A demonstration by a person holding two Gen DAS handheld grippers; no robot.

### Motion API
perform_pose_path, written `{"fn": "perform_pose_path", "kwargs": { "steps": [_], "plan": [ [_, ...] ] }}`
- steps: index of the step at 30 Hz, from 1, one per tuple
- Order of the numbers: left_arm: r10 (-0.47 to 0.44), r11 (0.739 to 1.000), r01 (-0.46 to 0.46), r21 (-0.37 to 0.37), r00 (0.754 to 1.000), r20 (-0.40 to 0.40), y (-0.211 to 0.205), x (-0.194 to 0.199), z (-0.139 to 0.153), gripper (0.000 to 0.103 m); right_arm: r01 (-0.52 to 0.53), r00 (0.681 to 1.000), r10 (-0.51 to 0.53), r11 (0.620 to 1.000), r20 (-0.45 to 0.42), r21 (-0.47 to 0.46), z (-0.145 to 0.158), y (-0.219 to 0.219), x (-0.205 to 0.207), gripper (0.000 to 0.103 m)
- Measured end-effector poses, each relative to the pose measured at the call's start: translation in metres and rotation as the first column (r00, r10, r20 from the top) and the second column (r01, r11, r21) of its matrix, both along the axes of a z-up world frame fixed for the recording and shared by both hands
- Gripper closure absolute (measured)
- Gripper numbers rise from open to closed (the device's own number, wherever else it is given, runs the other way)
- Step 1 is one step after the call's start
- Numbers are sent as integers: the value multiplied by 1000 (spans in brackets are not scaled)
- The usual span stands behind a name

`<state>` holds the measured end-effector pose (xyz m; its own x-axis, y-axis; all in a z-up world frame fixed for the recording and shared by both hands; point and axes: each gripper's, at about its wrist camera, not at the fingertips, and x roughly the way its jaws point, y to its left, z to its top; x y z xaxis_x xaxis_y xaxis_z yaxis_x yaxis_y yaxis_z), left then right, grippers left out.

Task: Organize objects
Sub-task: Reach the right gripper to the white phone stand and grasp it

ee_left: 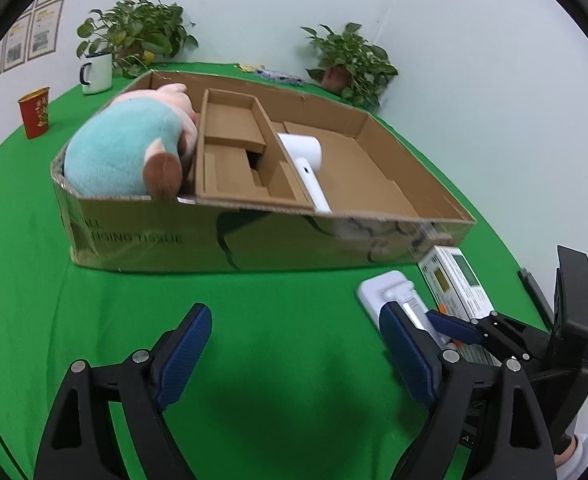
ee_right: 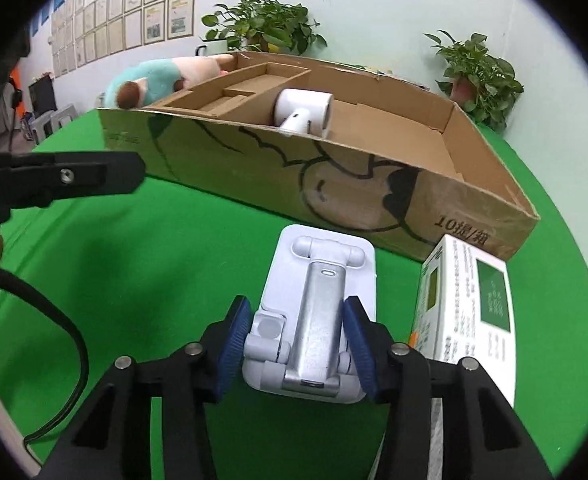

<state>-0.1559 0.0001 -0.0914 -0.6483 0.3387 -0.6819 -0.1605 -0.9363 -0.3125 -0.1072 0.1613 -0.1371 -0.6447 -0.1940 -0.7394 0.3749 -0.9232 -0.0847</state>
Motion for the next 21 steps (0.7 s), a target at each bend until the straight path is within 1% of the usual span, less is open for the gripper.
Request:
{"fn": "perform_pose_path", "kwargs": {
  "steps": [2, 4, 6, 8, 9, 10, 11, 13, 14, 16, 21],
  "plan": [
    [-29, 1000, 29, 12, 1000, 8, 2, 6, -1, 17, -29, 1000, 30, 999, 7, -37, 2, -1, 9, 58],
    [-51, 998, 51, 29, 999, 13, 3, 11, -1, 17, -75, 997, 78, 991, 24, -107, 3, -2, 20, 59],
    [-72, 996, 71, 48, 997, 19, 3, 14, -1, 17, -95, 994, 102, 982, 34, -165, 5, -1, 28, 58],
    [-80, 996, 79, 51, 996, 25, 4, 14, -3, 17, -108, 993, 116, 973, 24, -203, 6, -1, 32, 40],
    [-77, 996, 75, 44, 997, 33, 5, 13, -4, 17, -98, 995, 102, 975, 10, -200, 7, -2, 33, 15],
    [-67, 997, 66, 34, 997, 43, 5, 11, -6, 17, -89, 996, 89, 978, -5, -188, 8, -3, 34, 8],
    [-58, 998, 57, 29, 997, 53, 5, 9, -8, 14, -89, 996, 88, 980, -15, -176, 10, -4, 34, 7],
    [-48, 998, 46, 46, 998, 51, 4, 8, -10, 6, -89, 996, 88, 981, -11, -170, 10, -7, 34, 0],
    [-36, 998, 34, 60, 998, 43, 3, 8, -10, 4, -85, 996, 84, 982, -7, -168, 9, -7, 32, 0],
    [-31, 996, 28, 80, 999, 35, 3, 8, -12, 4, -77, 997, 80, 984, 14, -159, 5, -9, 28, 0],
    [-52, 994, 44, 103, 996, 74, 9, 3, -21, 4, -69, 997, 75, 987, 36, -147, -1, -11, 19, 0]
  ]
}}
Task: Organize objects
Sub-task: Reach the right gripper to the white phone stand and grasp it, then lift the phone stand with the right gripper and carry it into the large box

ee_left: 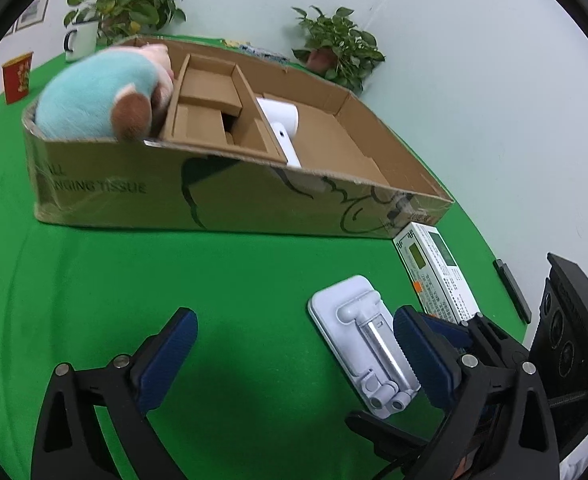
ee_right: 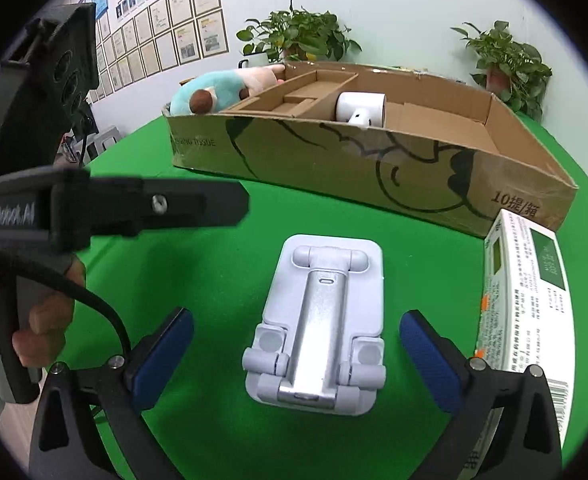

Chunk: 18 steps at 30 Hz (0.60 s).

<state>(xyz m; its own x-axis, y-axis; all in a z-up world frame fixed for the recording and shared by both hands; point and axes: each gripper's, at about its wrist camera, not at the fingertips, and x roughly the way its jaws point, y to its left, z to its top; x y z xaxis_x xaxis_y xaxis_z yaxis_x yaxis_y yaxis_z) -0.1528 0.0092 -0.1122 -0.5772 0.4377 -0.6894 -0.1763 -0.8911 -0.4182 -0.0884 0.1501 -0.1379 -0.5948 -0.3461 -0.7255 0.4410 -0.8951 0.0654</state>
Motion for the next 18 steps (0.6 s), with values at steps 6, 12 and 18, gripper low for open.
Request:
{"fn": "perform_pose_path", "kwargs": {
  "steps": [6, 12, 18],
  "plan": [
    [-51, 986, 40, 161, 997, 65, -6, -5, -10, 4, 26, 999, -27, 1000, 40, 15, -5, 1, -1, 7],
    [-126, 970, 102, 222, 987, 97, 1, 5, -17, 9, 39, 999, -40, 999, 36, 34, -9, 1, 16, 35],
    [-165, 943, 120, 311, 978, 125, 6, 18, -24, 18, 67, 993, -56, 992, 105, -106, -5, 6, 35, 35]
  ]
}}
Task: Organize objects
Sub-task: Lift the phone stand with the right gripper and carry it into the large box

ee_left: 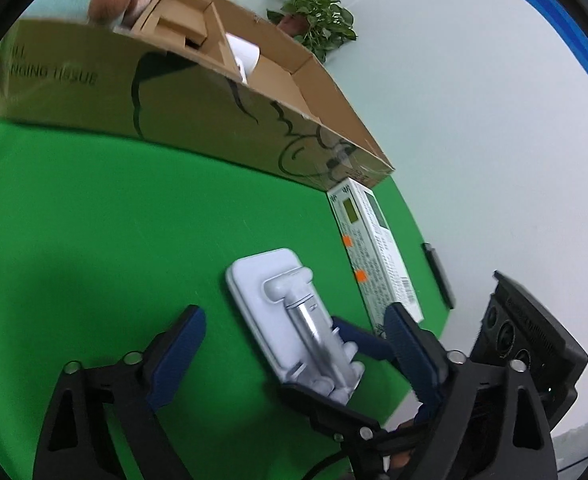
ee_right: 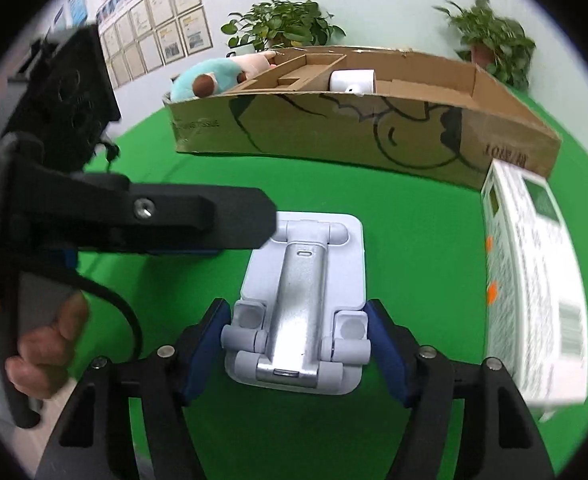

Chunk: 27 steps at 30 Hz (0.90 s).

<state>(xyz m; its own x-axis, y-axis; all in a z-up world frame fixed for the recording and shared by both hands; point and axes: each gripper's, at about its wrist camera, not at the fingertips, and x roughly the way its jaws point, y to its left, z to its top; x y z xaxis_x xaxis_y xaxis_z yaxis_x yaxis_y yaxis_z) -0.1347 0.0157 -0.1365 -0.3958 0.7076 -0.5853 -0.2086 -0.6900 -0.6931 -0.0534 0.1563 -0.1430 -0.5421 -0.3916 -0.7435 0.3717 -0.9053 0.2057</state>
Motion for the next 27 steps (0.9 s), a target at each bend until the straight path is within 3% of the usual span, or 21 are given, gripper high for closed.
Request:
{"fn": "perform_pose_path", "kwargs": {
  "steps": [4, 8, 11, 19, 27],
  "plan": [
    [33, 999, -34, 12, 999, 28, -4, 4, -4, 39, -30, 994, 48, 982, 97, -184, 0, 2, 0, 35],
    [69, 996, -68, -52, 997, 24, -5, 6, -4, 61, -37, 995, 54, 983, 89, -179, 1, -6, 2, 35],
    [68, 996, -67, -53, 998, 17, -6, 7, -2, 69, -32, 994, 51, 981, 95, -191, 1, -6, 0, 35],
    [35, 998, -38, -53, 998, -60, 0, 13, 26, 78, -34, 998, 43, 982, 44, -184, 11, -8, 3, 37],
    [7, 998, -16, -65, 992, -126, 6, 9, 58, 79, -34, 999, 29, 983, -34, -178, 31, -6, -6, 38]
  ]
}}
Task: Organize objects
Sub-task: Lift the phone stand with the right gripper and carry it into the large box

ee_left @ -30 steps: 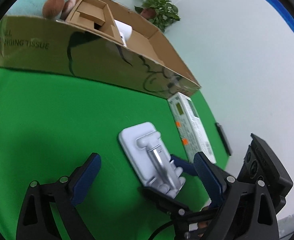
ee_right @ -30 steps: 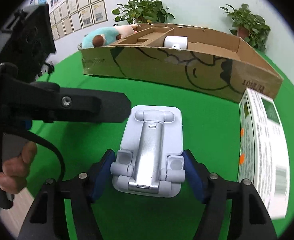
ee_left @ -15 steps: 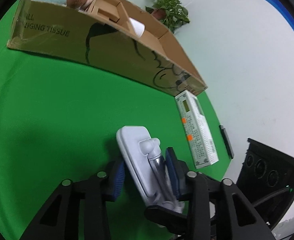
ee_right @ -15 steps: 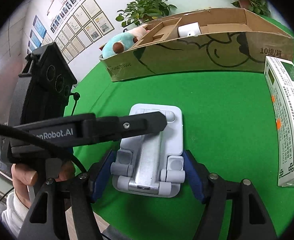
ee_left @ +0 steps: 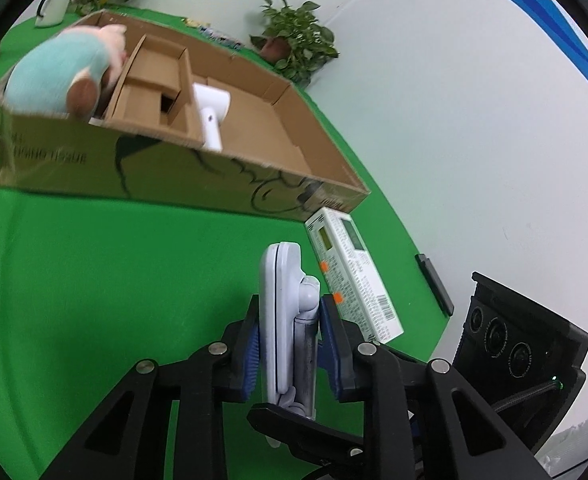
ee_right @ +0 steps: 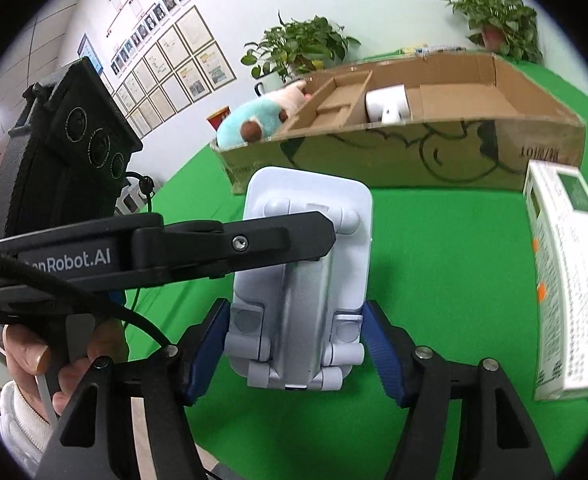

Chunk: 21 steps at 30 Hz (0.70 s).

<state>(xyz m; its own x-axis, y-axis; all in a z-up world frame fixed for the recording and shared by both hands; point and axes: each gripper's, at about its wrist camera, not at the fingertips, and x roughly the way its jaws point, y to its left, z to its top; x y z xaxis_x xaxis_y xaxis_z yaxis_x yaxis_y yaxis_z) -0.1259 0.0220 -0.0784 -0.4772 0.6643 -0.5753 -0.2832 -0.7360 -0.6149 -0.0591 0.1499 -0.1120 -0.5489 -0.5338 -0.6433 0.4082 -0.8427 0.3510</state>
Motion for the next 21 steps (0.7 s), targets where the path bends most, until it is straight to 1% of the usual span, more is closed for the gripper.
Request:
{"fn": "perform_pose_path", "kwargs": {
  "steps": [5, 14, 21],
  "plan": [
    [-9, 1000, 9, -16, 999, -41, 6, -10, 20, 79, 11, 999, -12, 1000, -34, -4, 13, 4, -7, 38],
    [-33, 998, 27, -50, 992, -120, 19, -29, 65, 79, 35, 994, -38, 999, -104, -32, 43, 15, -22, 38],
    [-42, 997, 31, -71, 988, -148, 29, -55, 97, 79, 33, 990, -39, 998, -135, -48, 66, 28, -49, 38]
  ]
}}
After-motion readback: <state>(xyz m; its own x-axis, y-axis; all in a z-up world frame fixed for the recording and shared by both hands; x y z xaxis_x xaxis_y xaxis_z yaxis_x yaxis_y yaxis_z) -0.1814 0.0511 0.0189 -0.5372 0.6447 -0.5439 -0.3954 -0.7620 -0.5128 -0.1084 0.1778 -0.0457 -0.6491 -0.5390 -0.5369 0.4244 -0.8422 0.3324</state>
